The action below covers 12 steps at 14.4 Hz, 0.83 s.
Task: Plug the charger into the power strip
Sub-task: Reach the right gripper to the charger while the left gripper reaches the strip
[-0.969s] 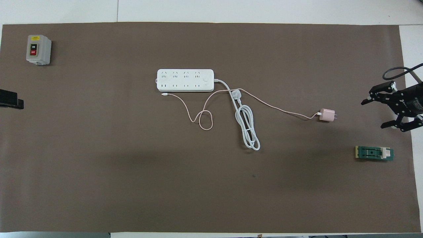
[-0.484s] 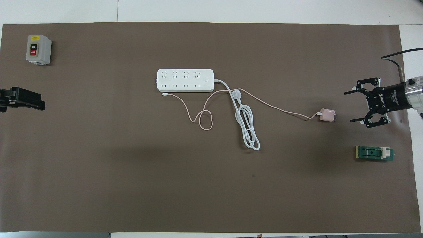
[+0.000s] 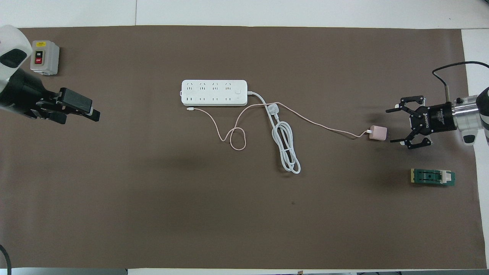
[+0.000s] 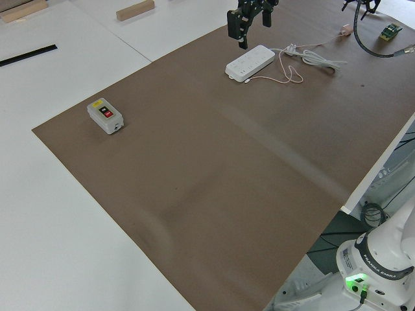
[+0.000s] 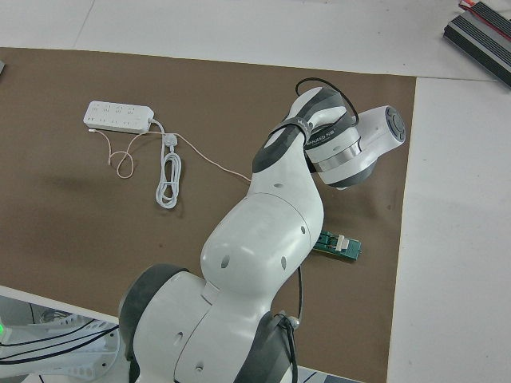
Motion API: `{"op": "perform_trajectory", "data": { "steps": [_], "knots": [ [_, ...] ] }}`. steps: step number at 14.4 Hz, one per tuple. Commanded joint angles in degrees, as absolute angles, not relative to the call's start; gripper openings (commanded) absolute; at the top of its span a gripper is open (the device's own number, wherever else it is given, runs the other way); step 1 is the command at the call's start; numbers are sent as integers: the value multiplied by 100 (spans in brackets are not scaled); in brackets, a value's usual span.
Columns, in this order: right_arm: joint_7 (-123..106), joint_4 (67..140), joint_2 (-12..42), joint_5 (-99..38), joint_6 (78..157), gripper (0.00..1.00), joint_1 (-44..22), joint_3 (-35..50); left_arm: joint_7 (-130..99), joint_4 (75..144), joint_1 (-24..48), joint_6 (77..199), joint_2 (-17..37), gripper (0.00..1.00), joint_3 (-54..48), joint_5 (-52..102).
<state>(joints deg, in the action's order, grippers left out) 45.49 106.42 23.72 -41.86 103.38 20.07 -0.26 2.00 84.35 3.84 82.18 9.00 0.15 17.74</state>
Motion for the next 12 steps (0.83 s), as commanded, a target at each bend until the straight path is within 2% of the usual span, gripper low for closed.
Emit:
{"op": "perform_trajectory", "data": {
  "steps": [1,7,12],
  "knots": [
    [4175,10924,2347,-4412,10415,100,2083,9,369,8148,536,8059,1177,100,53,2877],
    [3710,11267,2355,-4648,10687,100,2189,9,674,7832,475,8470,2598,100,62,6674],
    [3489,11355,2373,-4825,10881,100,2162,9,1668,7805,466,8762,3339,100,62,8014]
  ]
}}
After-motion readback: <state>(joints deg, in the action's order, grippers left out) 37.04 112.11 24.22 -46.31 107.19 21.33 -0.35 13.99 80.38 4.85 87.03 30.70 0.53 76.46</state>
